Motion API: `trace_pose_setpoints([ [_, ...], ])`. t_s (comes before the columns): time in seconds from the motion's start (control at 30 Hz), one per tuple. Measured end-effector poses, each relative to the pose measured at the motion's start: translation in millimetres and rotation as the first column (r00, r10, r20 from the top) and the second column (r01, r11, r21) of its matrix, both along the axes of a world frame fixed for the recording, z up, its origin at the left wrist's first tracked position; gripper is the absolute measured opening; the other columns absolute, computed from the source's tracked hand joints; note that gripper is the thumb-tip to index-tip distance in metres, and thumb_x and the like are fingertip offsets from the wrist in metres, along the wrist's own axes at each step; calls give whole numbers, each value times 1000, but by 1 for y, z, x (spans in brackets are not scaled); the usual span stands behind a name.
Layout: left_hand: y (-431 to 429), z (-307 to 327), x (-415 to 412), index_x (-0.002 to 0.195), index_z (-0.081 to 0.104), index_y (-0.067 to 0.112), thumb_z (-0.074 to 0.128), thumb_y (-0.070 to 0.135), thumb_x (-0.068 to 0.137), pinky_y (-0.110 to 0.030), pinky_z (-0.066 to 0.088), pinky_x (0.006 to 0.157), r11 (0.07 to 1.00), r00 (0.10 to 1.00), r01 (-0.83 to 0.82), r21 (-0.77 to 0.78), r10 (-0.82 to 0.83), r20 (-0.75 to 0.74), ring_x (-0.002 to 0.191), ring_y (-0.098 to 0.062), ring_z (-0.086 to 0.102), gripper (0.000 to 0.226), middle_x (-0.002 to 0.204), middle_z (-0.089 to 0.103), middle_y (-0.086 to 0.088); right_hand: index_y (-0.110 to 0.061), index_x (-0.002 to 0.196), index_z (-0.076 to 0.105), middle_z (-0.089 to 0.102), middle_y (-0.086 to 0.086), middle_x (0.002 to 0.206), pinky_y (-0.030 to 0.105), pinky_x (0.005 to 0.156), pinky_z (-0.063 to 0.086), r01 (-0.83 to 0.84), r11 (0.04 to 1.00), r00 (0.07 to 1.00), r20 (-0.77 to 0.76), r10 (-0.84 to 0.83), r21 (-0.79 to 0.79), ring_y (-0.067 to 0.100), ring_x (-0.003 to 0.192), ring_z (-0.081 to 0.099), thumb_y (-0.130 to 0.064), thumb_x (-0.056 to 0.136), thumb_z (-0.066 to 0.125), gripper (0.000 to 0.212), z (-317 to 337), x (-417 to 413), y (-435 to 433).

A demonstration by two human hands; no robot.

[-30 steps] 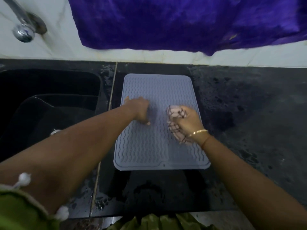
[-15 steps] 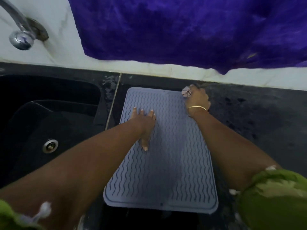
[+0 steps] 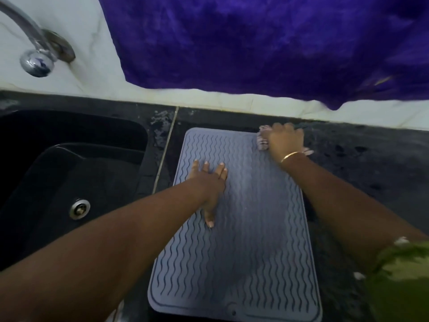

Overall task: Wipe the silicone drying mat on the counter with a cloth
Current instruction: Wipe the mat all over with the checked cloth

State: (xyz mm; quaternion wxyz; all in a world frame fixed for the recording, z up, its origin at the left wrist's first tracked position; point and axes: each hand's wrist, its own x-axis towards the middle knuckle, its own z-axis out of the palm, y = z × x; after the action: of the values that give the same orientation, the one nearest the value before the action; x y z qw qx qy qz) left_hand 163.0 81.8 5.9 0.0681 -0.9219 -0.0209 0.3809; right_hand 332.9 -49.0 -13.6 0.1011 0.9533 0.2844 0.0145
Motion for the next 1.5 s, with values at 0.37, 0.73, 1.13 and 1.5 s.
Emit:
trace_pose_setpoints([
  [0.37, -7, 3, 6, 147, -23, 10, 84, 56, 54, -56, -6, 116, 998, 999, 6, 69, -3, -42, 144, -39, -13, 149, 157, -23, -9, -25, 131, 52, 44, 13, 137, 54, 105, 32, -54, 985, 976, -202, 87, 166, 37, 126, 44, -19, 91, 50, 41, -4, -47, 55],
  [0.73, -10, 5, 6, 147, -21, 8, 84, 53, 57, -56, -7, 116, 996, 999, 31, 82, -28, -30, 143, -42, -12, 146, 156, -24, -13, -23, 125, 54, 47, 16, 126, 49, 94, 43, -50, 980, 995, -71, 65, 194, 39, 116, 48, -20, 90, 55, 36, -13, -62, 11],
  [1.13, -8, 4, 8, 149, -19, 10, 83, 58, 54, -57, -5, 115, 996, 999, 37, 78, -34, -38, 144, -42, -9, 147, 157, -22, -12, -27, 120, 60, 49, 10, 126, 48, 96, 40, -79, 975, 977, -178, 117, 208, 36, 115, 49, -22, 84, 60, 36, -3, -99, 4],
  [1.5, -8, 3, 9, 148, -20, 9, 83, 57, 55, -57, -4, 114, 996, 999, 25, 89, -21, -44, 144, -41, -9, 147, 157, -22, -11, -15, 104, 66, 53, 19, 122, 46, 87, 44, -5, 973, 997, -75, 22, 230, 38, 110, 52, -17, 86, 57, 20, -4, -81, 8],
])
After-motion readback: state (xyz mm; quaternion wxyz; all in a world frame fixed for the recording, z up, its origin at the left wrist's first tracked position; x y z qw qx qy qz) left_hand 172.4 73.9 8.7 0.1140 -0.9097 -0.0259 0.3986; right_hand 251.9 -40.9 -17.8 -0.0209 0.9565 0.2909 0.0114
